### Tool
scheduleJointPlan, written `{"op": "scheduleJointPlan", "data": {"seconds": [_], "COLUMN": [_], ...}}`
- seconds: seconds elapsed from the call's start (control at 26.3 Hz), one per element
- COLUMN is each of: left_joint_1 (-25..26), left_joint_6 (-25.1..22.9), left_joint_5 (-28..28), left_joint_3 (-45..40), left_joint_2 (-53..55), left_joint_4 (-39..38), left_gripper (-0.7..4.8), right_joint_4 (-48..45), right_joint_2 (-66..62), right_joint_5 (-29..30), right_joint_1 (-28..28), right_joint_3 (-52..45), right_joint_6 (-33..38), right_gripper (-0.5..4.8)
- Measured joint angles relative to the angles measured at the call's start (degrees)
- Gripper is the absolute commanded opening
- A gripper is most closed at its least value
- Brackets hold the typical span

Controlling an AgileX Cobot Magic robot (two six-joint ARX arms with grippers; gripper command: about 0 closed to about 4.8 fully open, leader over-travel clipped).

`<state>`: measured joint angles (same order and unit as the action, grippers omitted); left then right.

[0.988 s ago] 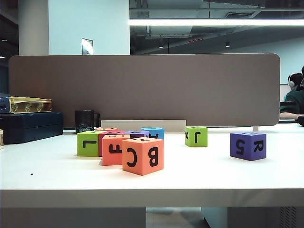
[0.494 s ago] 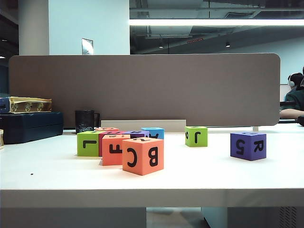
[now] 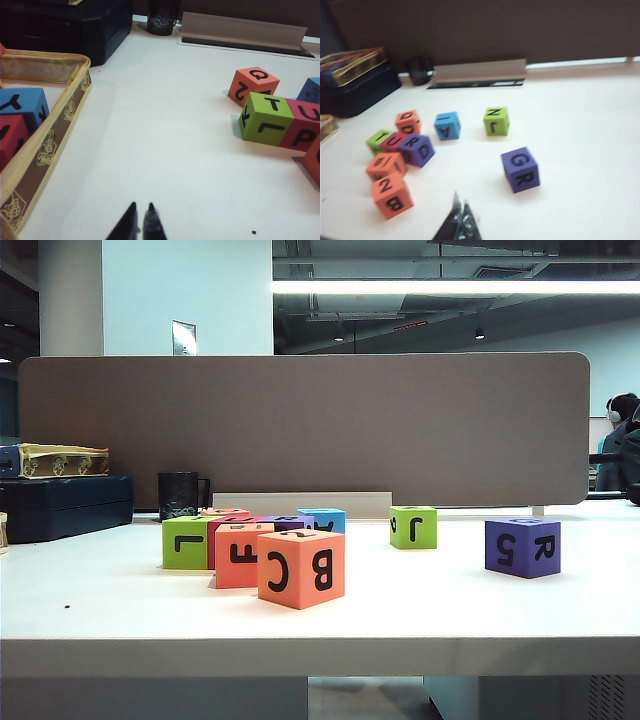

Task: Select the appropriate blocks from the scattered letter blocks on the table and arrange them in a row to spell out "TURING".

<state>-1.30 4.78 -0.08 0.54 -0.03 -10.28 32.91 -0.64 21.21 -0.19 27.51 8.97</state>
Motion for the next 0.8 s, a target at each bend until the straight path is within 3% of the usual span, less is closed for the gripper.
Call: {"op": "scheduleJointPlan", "data": {"seconds": [0.3, 0.8], "left_joint_1": [0.00, 0.00], "left_joint_6": [0.00, 0.00], "left_joint_5": [0.00, 0.00], "left_joint_3": [0.00, 0.00], "left_joint_2": [0.00, 0.00], "left_joint_4": [0.00, 0.00], "left_gripper": [0.18, 0.18], "right_joint_4": [7.02, 13.33], "right_joint_2": [0.00, -0.02], "right_joint_5": [10.14, 15.93], "right_joint_1": [0.00, 0.00], "right_joint_3": [3.43, 3.58], "right_joint_6": [0.61, 3.30], "right_gripper": [-0.01, -0.01]}}
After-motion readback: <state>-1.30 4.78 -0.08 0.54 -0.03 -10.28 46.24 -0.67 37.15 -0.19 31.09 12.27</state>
